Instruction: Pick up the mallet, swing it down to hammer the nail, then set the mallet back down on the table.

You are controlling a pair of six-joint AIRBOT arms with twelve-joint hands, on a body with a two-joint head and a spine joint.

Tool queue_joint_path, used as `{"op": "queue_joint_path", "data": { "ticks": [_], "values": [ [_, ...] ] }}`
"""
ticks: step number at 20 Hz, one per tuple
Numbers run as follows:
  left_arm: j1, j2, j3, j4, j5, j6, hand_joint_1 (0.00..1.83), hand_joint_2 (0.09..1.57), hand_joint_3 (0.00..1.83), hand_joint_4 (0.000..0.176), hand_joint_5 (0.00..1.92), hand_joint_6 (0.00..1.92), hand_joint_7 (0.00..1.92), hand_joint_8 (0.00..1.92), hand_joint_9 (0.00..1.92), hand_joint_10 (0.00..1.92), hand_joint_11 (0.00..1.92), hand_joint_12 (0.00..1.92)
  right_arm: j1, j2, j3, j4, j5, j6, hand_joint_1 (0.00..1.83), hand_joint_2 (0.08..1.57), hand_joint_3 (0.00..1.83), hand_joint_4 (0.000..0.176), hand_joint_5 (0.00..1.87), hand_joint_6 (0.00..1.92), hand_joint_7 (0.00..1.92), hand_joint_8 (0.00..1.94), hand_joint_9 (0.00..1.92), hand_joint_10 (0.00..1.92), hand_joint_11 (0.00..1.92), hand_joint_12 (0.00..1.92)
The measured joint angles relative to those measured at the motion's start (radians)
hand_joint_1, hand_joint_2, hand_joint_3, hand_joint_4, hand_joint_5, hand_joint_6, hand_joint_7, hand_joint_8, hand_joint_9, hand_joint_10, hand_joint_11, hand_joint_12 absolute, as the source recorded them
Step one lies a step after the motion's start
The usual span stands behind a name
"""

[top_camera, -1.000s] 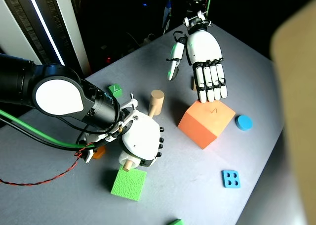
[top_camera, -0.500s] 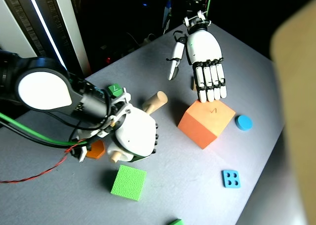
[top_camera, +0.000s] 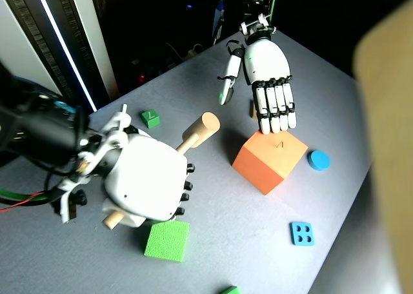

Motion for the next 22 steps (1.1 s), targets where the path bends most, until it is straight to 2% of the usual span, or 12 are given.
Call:
{"op": "queue_joint_path", "data": {
  "ticks": [4, 6, 7, 8, 9, 11, 15, 16, 17, 19, 20, 22],
  "values": [
    [0.0, 0.0, 0.0, 0.0, 0.0, 0.0, 0.0, 1.26, 0.0, 0.0, 0.08, 0.0, 0.14, 0.0, 0.12, 0.0, 0.0, 0.1, 0.007, 0.027, 0.003, -0.009, 0.188, -0.208, 0.1, 1.57, 0.03, 0.0, 1.2, 1.92, 1.42, 1.94, 1.5, 1.92, 1.5, 1.92],
    [0.0, 0.0, 0.0, 0.0, 0.0, 0.0, 0.0, 1.27, 0.0, 0.0, 0.06, 0.0, 0.12, 0.0, 0.09, 0.0, 0.0, 0.07, 0.015, 0.021, 0.013, -0.009, 0.227, -0.257, 0.12, 1.57, 0.05, 0.0, 1.24, 1.92, 1.44, 1.94, 1.51, 1.92, 1.52, 1.92],
    [0.0, 0.0, 0.0, 0.0, 0.0, 0.0, 0.0, 1.27, 0.0, 0.0, 0.06, 0.0, 0.12, 0.01, 0.1, 0.0, 0.0, 0.06, 0.022, 0.014, 0.021, 0.119, 0.231, -0.397, 0.17, 1.57, 0.06, 0.0, 1.26, 1.92, 1.47, 1.94, 1.54, 1.92, 1.55, 1.92],
    [0.0, 0.0, 0.0, 0.0, 0.0, -0.001, 0.0, 1.27, 0.0, 0.0, 0.07, 0.0, 0.13, 0.0, 0.11, 0.0, 0.0, 0.11, 0.021, 0.011, 0.026, 0.403, 0.245, -0.69, 0.18, 1.57, 0.05, 0.0, 1.27, 1.92, 1.47, 1.94, 1.55, 1.92, 1.55, 1.92],
    [0.0, 0.0, 0.0, 0.0, 0.0, -0.001, 0.0, 1.27, 0.0, 0.0, 0.06, 0.0, 0.13, 0.0, 0.11, 0.0, 0.0, 0.1, 0.0, 0.009, 0.026, 0.602, 0.295, -0.952, 0.17, 1.57, 0.06, 0.0, 1.27, 1.92, 1.49, 1.94, 1.56, 1.92, 1.56, 1.92],
    [0.0, 0.0, 0.0, 0.0, 0.0, -0.002, 0.0, 1.26, 0.0, 0.0, 0.05, 0.0, 0.12, 0.0, 0.09, 0.01, 0.0, 0.02, -0.013, 0.004, 0.026, 0.751, 0.338, -1.103, 0.18, 1.57, 0.05, 0.0, 1.28, 1.92, 1.5, 1.94, 1.57, 1.92, 1.58, 1.92],
    [0.0, 0.0, 0.0, 0.0, 0.0, -0.003, 0.0, 1.27, 0.0, 0.0, 0.05, 0.0, 0.13, 0.01, 0.1, 0.01, 0.02, 0.01, -0.011, -0.006, 0.021, 1.067, 0.357, -1.264, 0.19, 1.57, 0.05, 0.0, 1.26, 1.92, 1.5, 1.94, 1.58, 1.92, 1.6, 1.92],
    [0.0, 0.0, 0.0, 0.0, 0.0, -0.003, 0.0, 1.27, 0.0, 0.0, 0.05, 0.0, 0.12, 0.0, 0.09, 0.01, 0.01, 0.01, -0.011, -0.011, 0.007, 1.278, 0.368, -1.434, 0.18, 1.57, 0.05, 0.0, 1.26, 1.92, 1.5, 1.94, 1.58, 1.92, 1.6, 1.92],
    [0.0, 0.0, 0.0, 0.0, -0.001, -0.003, 0.0, 1.27, 0.0, 0.0, 0.05, 0.0, 0.13, 0.01, 0.1, 0.01, 0.02, 0.01, -0.013, -0.015, -0.013, 1.423, 0.406, -1.581, 0.18, 1.57, 0.05, 0.0, 1.26, 1.92, 1.5, 1.94, 1.58, 1.92, 1.6, 1.92],
    [0.0, 0.0, 0.001, 0.0, 0.0, -0.003, 0.0, 1.27, 0.0, 0.0, 0.06, 0.01, 0.14, 0.01, 0.11, 0.01, 0.03, 0.02, -0.021, -0.056, -0.067, 1.648, 0.592, -1.884, 0.19, 1.57, 0.03, 0.0, 1.25, 1.92, 1.5, 1.94, 1.58, 1.92, 1.59, 1.92],
    [0.0, 0.0, 0.001, 0.0, 0.0, -0.003, 0.0, 1.27, 0.0, 0.0, 0.05, 0.0, 0.12, 0.0, 0.1, 0.01, 0.03, 0.02, -0.023, -0.088, -0.084, 1.745, 0.685, -1.983, 0.18, 1.57, 0.04, 0.0, 1.24, 1.92, 1.49, 1.94, 1.57, 1.92, 1.58, 1.92],
    [0.0, 0.0, 0.001, 0.0, 0.0, -0.003, 0.0, 1.26, 0.0, 0.0, 0.06, 0.01, 0.13, 0.01, 0.1, 0.01, 0.03, 0.02, -0.03, -0.129, -0.09, 1.86, 0.768, -2.057, 0.16, 1.57, 0.05, 0.0, 1.23, 1.92, 1.47, 1.94, 1.55, 1.92, 1.56, 1.92]
  ]
}}
